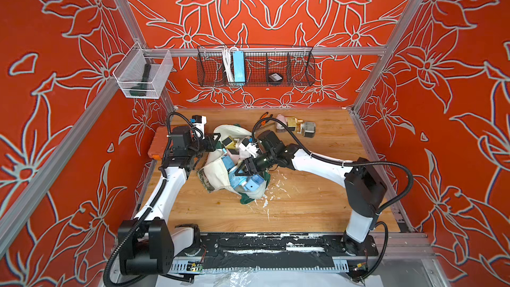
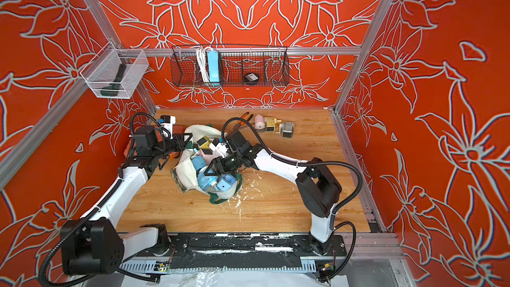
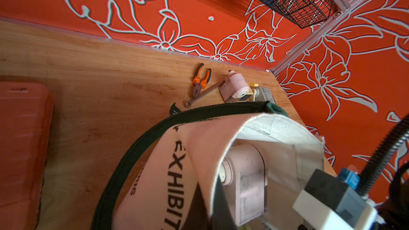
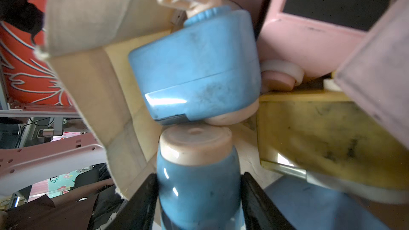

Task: Take out the pencil sharpeners from the tote bags
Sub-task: Pick up the pencil sharpener from the canvas bag.

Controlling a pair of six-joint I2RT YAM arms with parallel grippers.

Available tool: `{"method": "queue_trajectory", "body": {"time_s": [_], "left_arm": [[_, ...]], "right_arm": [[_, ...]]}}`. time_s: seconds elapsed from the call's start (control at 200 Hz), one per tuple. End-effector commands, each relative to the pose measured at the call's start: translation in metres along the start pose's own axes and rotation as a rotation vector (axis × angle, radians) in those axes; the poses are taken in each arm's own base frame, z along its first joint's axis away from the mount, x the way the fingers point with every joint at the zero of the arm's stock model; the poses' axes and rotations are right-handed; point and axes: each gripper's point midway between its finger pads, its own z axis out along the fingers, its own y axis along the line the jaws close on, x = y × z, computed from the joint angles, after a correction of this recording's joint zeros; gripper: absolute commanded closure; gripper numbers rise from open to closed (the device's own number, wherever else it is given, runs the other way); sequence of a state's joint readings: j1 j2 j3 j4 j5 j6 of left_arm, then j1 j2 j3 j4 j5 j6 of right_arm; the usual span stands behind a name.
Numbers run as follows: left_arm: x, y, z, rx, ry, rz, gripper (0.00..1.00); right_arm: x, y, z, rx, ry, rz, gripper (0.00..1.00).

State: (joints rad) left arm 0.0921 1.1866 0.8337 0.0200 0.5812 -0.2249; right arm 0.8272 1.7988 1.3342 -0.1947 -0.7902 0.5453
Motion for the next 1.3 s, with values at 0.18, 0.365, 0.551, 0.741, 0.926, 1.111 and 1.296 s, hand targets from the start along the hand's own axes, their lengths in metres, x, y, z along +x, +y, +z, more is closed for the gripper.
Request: {"method": "queue_trajectory", "body": {"time_s": [0.18,0.365,0.551,0.741,0.926,1.111,1.296], "left_arm": [[-0.014,-0.006,-0.005,0.010,-0.053,0.031,1.00],[-0.014,-0.005,-0.005,0.009,-0.053,0.031,1.00],[-0.013,-0.005,-0.004,0.011,-0.052,0.029,1.00],[-0.014,-0.005,-0.004,0.010,-0.053,0.029,1.00],[-0.013,-0.004,-0.004,0.006,-0.052,0.027,1.00],[-0.013,-0.003,-0.004,0.000,-0.051,0.026,1.00],[-0.012,-0.002,-0.004,-0.009,-0.047,0.023,1.00]], "right_arm": [[0.015,0.017,0.016,-0.074,0.049,-0.047,0.35],[0.021,0.019,0.034,-0.091,0.090,-0.039,0.30],[0.025,0.022,0.040,-0.102,0.105,-0.028,0.32],[0.021,0.028,0.033,-0.099,0.086,-0.046,0.56],[0.011,0.025,0.005,0.032,0.015,-0.119,0.65],[-0.001,0.010,-0.037,0.211,-0.062,-0.141,0.72],[-0.010,0.013,-0.089,0.344,-0.154,-0.202,0.73]]}}
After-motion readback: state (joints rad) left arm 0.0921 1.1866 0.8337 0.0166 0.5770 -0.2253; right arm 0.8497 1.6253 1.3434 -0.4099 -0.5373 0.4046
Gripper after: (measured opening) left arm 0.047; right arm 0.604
